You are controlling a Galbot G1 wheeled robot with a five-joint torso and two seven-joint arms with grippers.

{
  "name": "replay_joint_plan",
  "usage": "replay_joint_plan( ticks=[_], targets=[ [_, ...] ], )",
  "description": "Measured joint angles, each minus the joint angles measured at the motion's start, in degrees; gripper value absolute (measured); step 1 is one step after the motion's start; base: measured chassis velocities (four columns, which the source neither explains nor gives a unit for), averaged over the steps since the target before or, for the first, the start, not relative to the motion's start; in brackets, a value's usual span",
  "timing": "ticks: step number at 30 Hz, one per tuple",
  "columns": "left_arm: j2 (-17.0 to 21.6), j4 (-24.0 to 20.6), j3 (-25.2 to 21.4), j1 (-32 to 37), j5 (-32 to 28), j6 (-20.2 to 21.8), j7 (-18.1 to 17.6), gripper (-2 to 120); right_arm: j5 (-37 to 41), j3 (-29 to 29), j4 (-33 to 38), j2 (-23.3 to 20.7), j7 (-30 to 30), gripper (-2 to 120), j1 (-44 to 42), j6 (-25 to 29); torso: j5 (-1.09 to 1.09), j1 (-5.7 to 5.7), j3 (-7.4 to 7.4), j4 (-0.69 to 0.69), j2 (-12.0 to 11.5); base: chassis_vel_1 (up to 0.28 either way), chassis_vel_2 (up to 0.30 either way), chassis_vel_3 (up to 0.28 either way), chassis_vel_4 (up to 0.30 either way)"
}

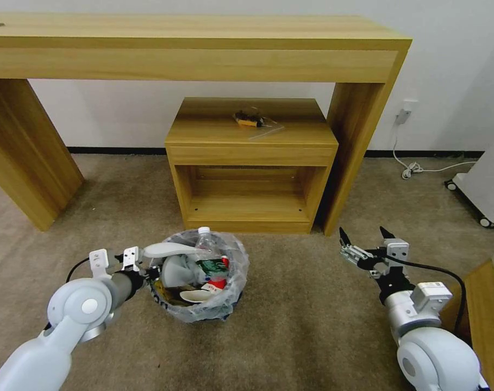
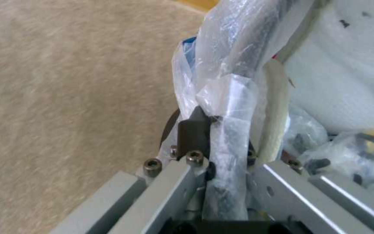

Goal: Pick up the trash bin and place the garbage on the floor into it.

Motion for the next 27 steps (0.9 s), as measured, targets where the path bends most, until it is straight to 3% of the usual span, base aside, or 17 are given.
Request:
replay_joint_plan(
  ticks=[15, 27],
  targets=[
    [-4.2, 3.2, -12.7, 8.4, 5.3, 0.0, 3.7, 0, 0.2, 1.2, 0.1, -0.4, 0.5, 100, -1.6, 0.0, 0.02, 0.01, 0.0, 0.01, 0.0, 0.0, 0.0, 0.0, 0.0],
    [-6.0, 6.1, -13.6, 8.0, 7.2, 0.0, 4.5, 0, 0.3, 1.4, 0.3, -1.3, 0.6, 100, -1.7, 0.0, 0.01, 0.01, 0.0, 0.01, 0.0, 0.0, 0.0, 0.0, 0.0]
  ],
)
